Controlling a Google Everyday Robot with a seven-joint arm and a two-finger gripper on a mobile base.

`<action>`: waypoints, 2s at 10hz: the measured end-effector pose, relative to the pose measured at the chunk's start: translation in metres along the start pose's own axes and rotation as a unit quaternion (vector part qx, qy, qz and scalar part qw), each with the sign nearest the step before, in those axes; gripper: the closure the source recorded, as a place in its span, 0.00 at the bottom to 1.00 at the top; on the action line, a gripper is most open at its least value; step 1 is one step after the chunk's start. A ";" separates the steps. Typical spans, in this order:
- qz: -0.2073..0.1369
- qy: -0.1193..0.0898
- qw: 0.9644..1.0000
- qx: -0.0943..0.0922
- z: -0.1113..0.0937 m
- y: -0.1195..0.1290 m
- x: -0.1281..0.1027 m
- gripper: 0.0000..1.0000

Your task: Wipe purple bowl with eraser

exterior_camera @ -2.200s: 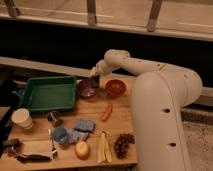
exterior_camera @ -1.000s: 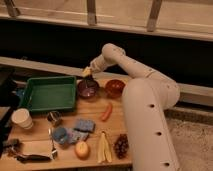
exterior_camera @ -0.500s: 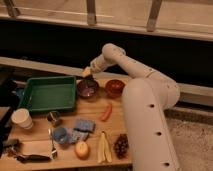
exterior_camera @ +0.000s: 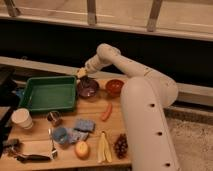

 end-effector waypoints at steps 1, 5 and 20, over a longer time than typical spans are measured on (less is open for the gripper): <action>-0.003 -0.001 1.000 0.001 0.000 0.002 0.001 1.00; 0.004 -0.010 1.000 0.016 0.015 -0.007 0.013 1.00; 0.040 -0.006 0.996 0.084 0.047 -0.061 0.013 1.00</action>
